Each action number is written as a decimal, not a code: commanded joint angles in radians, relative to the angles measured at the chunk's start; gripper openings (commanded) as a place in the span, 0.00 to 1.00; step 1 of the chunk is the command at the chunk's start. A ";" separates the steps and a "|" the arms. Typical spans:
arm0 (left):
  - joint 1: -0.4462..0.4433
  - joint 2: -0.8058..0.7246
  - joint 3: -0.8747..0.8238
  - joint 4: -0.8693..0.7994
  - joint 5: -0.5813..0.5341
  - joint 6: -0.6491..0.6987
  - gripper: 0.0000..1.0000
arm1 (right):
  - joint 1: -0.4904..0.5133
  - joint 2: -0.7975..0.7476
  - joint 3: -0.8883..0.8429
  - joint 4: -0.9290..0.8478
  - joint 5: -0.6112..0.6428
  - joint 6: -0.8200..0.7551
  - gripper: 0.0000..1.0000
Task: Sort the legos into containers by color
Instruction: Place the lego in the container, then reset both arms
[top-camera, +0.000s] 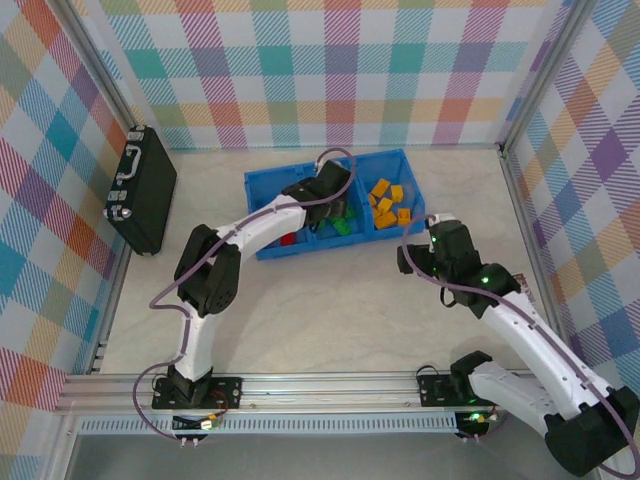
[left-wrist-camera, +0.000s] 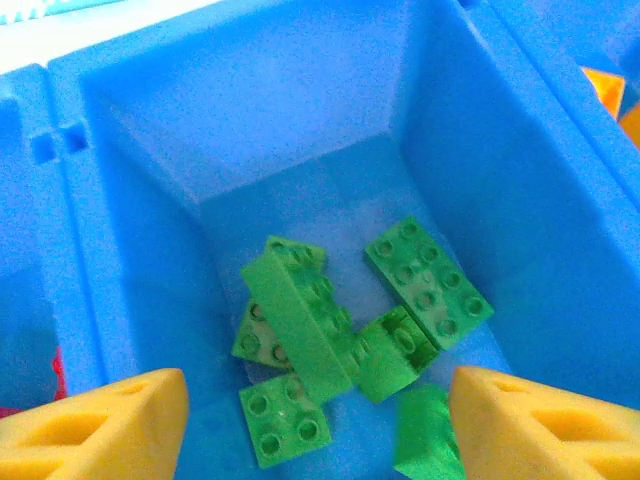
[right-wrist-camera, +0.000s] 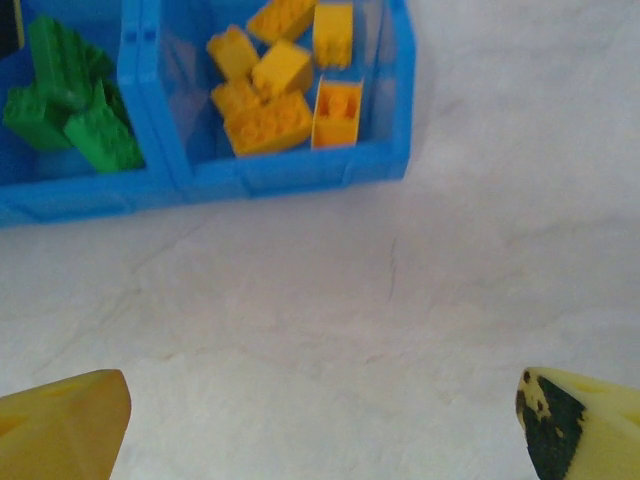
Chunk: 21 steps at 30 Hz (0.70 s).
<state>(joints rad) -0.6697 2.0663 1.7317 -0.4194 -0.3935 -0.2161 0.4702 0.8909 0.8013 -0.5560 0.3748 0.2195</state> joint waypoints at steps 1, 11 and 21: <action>0.010 -0.118 -0.003 0.023 -0.004 0.043 0.72 | -0.007 -0.042 -0.091 0.257 0.119 -0.180 0.99; 0.099 -0.820 -0.568 0.230 -0.419 0.354 1.00 | -0.085 0.010 -0.323 0.669 0.075 -0.295 0.99; 0.386 -1.276 -1.388 0.781 -0.141 0.308 1.00 | -0.179 0.180 -0.431 0.946 -0.095 -0.272 0.99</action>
<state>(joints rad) -0.2989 0.7837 0.5125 0.0723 -0.6827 0.1062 0.3046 1.0420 0.3874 0.2409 0.3550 -0.0494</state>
